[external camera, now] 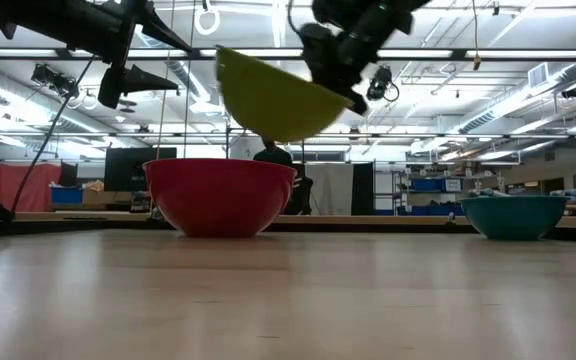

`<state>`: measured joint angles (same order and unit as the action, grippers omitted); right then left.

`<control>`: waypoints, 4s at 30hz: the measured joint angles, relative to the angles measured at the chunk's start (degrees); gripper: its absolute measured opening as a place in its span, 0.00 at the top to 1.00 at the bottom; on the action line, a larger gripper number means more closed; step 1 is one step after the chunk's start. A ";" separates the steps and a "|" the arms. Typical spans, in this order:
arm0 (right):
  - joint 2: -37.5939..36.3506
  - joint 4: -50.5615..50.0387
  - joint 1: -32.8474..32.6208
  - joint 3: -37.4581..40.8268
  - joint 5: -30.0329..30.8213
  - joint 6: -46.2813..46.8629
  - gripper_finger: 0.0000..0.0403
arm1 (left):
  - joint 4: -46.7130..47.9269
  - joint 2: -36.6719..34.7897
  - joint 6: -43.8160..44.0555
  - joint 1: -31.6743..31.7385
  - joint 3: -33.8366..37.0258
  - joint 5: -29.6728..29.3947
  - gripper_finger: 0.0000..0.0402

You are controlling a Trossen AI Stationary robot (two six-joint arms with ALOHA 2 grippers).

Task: Nest bowls inside each other
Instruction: Stack the green bowl on top of the orange bowl, then stack the blue bowl on top of the green bowl

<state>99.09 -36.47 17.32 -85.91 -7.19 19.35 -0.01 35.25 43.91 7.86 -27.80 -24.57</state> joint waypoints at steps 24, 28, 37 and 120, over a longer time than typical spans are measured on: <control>32.24 -4.08 8.31 -34.00 3.38 -10.30 0.91 | 0.56 0.39 -4.73 -0.21 -7.84 -0.82 0.22; 33.28 -4.88 8.87 -33.98 0.46 -13.68 0.86 | 0.59 0.41 -4.38 -0.72 -7.84 -0.80 0.22; 32.57 -6.49 9.80 -34.40 -1.43 -15.28 0.56 | 0.70 0.43 -4.55 -0.57 -7.84 -1.08 0.22; -18.09 -20.13 33.66 30.42 18.77 -21.17 0.39 | -2.38 12.78 1.79 0.24 -7.82 -2.72 0.22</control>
<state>81.00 -56.60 50.98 -55.50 11.58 -1.81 -2.39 48.03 45.69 8.10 -35.62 -27.29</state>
